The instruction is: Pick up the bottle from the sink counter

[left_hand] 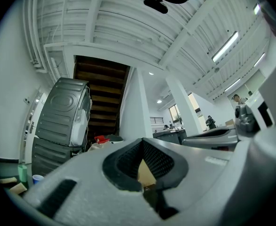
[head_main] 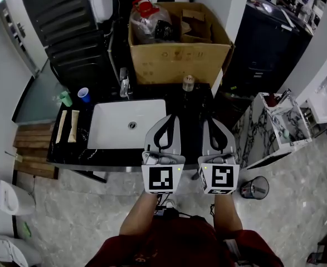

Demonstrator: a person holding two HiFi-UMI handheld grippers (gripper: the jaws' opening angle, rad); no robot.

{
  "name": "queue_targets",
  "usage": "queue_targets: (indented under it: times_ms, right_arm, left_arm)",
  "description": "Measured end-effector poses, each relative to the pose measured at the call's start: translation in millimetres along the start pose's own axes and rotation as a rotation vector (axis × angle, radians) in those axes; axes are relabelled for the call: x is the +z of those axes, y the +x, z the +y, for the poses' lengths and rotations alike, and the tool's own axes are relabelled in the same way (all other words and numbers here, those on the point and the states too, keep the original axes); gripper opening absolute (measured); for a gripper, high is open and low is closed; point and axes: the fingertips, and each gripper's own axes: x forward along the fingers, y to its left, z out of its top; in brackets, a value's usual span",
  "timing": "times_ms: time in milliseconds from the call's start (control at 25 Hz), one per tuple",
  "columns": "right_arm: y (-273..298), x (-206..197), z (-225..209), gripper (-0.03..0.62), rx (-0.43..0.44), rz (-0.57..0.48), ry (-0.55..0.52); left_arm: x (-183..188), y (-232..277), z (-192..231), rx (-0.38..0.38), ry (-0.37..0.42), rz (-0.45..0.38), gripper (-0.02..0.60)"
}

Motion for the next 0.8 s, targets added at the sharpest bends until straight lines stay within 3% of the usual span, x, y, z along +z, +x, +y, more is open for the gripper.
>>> queue_targets:
  times_ms: [520,800]
  right_arm:
    - [39,-9,-10,0.006,-0.029,0.008,-0.006]
    - [72,-21,-30,0.006,-0.019,-0.016,0.038]
  left_arm:
    - [-15,39,19,-0.029,-0.026,0.002,0.003]
    - [-29,73,18,-0.030,0.032,0.018,0.003]
